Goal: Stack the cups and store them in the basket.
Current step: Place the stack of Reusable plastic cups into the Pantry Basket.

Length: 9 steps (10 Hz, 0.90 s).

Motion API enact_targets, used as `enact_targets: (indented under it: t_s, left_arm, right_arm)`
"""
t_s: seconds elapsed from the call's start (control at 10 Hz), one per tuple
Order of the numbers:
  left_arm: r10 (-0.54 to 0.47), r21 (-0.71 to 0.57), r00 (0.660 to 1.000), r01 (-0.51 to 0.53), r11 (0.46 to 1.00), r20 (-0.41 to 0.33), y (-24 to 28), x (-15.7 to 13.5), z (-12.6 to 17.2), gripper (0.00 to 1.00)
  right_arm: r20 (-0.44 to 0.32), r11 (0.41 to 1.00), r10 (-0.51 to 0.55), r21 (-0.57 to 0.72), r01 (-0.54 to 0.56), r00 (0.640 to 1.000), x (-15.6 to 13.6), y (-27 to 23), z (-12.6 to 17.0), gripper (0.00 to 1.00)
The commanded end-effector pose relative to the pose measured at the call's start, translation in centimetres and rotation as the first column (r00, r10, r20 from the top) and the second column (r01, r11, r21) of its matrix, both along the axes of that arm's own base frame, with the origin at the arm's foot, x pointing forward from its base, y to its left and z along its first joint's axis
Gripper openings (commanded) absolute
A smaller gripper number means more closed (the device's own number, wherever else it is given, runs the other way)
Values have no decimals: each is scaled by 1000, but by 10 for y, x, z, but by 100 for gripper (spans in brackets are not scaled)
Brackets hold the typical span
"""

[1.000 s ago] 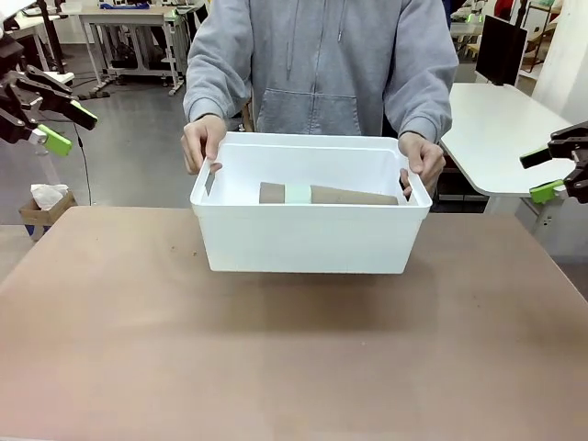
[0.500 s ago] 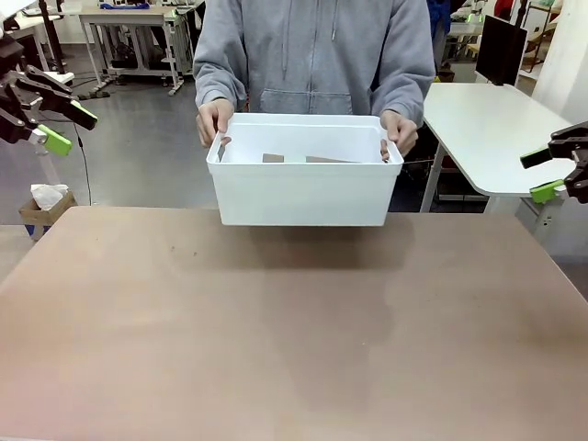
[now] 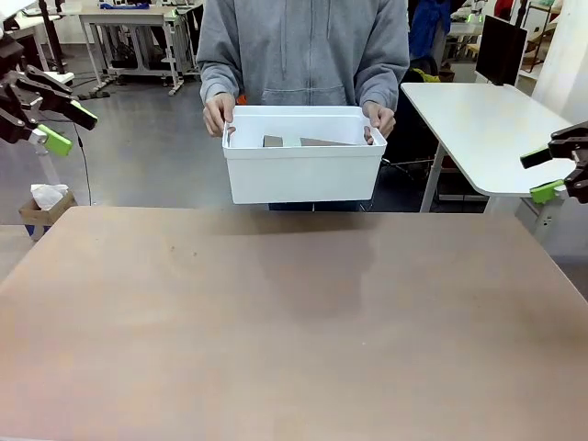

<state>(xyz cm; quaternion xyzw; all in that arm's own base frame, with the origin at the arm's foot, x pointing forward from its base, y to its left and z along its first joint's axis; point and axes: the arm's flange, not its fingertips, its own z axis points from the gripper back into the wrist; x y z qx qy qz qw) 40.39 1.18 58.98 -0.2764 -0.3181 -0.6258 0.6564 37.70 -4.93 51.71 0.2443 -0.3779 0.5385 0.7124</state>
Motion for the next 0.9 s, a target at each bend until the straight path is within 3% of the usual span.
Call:
enact_targets:
  t_s: [0.0, 0.8]
  left_arm:
    - [-5, -4, 1000, 5, 1000, 2, -1, -1, 1, 100]
    - [-5, -4, 1000, 5, 1000, 2, -1, -1, 1, 100]
  right_arm:
    - [3, 999, -8, 32, 8, 1000, 3, 2, 2, 100]
    - [3, 999, -8, 32, 8, 1000, 3, 2, 2, 100]
